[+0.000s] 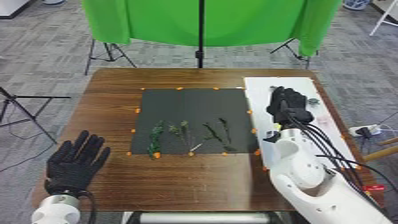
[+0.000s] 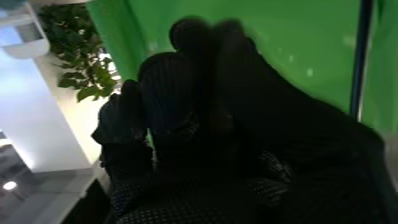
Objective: Arrange flowers
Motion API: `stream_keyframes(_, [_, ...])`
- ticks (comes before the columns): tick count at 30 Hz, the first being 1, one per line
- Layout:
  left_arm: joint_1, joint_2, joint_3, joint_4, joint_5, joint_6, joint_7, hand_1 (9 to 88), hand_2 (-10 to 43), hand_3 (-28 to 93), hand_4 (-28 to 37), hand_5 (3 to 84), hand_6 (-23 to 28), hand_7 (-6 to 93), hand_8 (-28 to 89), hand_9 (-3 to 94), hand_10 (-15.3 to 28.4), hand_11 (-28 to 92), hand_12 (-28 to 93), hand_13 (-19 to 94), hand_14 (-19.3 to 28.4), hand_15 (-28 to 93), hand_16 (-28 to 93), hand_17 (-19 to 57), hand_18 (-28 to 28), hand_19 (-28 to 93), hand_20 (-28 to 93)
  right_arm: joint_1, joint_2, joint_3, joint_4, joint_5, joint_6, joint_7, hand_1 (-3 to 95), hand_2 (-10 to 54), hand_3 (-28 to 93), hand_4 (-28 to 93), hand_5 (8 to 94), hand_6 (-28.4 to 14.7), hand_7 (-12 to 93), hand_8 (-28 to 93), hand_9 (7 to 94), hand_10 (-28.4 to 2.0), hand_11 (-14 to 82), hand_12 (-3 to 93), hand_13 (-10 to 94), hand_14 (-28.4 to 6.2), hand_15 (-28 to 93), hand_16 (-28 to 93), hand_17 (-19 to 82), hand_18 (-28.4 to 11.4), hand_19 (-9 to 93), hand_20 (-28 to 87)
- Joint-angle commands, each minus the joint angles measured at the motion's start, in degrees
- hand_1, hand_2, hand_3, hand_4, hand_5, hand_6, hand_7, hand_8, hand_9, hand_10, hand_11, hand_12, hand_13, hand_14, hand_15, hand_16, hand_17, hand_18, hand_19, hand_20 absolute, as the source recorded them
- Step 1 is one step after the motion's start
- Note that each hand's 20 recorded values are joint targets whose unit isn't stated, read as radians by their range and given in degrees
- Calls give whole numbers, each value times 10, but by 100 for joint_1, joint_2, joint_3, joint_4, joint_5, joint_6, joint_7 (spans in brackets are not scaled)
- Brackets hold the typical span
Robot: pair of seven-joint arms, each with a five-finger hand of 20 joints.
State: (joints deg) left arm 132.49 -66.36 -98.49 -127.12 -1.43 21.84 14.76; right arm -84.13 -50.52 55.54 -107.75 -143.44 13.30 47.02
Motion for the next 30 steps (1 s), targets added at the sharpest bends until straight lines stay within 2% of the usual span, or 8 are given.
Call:
stream_keyframes(1, [94, -43, -23, 26, -10, 15, -10, 301, 190, 773, -232, 524, 98, 209, -95, 437, 166, 258, 129, 310, 151, 424, -72, -42, 131, 320, 152, -341, 240, 414, -72, 528, -978, 132, 563, -95, 708, -283, 614, -51, 166, -120, 611, -161, 162, 157, 617, -134, 586, 320, 325, -257, 891, 411])
stream_keyframes(9, [79, -78, 15, 86, 111, 75, -44, 301, 190, 773, -234, 524, 98, 210, -95, 437, 166, 258, 129, 310, 151, 424, -73, -41, 130, 319, 152, -93, 202, 115, 454, 681, -1039, -16, 612, -95, 641, -283, 603, -39, 147, -113, 589, -139, 122, 139, 631, -123, 510, 330, 317, -249, 876, 414])
stream_keyframes(13, [69, -62, 28, 92, 108, 55, -33, 301, 190, 773, -233, 522, 97, 212, -96, 437, 165, 259, 129, 310, 151, 425, -73, -41, 130, 319, 152, -22, 167, -12, 612, 626, -705, 75, 650, -95, 577, -283, 674, -26, 230, -49, 689, -139, 179, 193, 655, -113, 552, 361, 319, -243, 869, 429])
stream_keyframes(14, [81, -67, 23, 88, 106, 48, -29, 301, 190, 774, -233, 523, 97, 211, -96, 437, 165, 259, 129, 310, 151, 424, -73, -41, 130, 318, 152, -16, 165, -27, 609, 619, -613, 86, 753, -95, 295, -106, 685, -27, 276, 6, 740, -129, 135, 265, 664, -114, 572, 362, 321, -245, 863, 433])
stream_keyframes(15, [101, -70, 13, 74, 95, 47, -30, 301, 190, 774, -233, 523, 97, 211, -96, 437, 165, 259, 129, 310, 151, 424, -73, -40, 130, 318, 152, -30, 162, -9, 573, 610, -593, 87, 900, -95, -144, 223, 711, -22, 346, 75, 797, -120, 115, 365, 680, -112, 599, 367, 330, -244, 867, 444])
stream_keyframes(16, [107, -73, 12, 73, 94, 39, -26, 301, 190, 774, -233, 523, 97, 211, -96, 437, 166, 259, 129, 309, 151, 425, -73, -40, 130, 318, 152, -36, 170, 5, 515, 643, -566, 91, 935, -95, -249, 313, 720, -17, 381, 104, 818, -116, 125, 398, 686, -112, 610, 370, 335, -244, 870, 447])
stream_keyframes(24, [149, -71, -45, 16, 53, -33, 11, 301, 190, 774, -232, 521, 97, 211, -96, 437, 166, 259, 128, 309, 151, 424, -73, -41, 130, 319, 153, 406, 111, -158, -442, 1284, -497, -229, 946, -95, -282, 403, 745, -12, 414, 166, 850, -116, 140, 443, 708, -113, 622, 373, 345, -248, 878, 449])
stream_keyframes(30, [-16, -14, 67, 46, 99, 1, -11, 300, 189, 773, -231, 521, 97, 209, -96, 436, 166, 258, 128, 309, 151, 424, -72, -41, 131, 319, 153, 1643, -415, -1123, -513, 2129, -1232, -874, 946, -95, -282, 423, 723, -11, 430, 183, 835, -121, 134, 440, 691, -116, 619, 385, 337, -249, 877, 445])
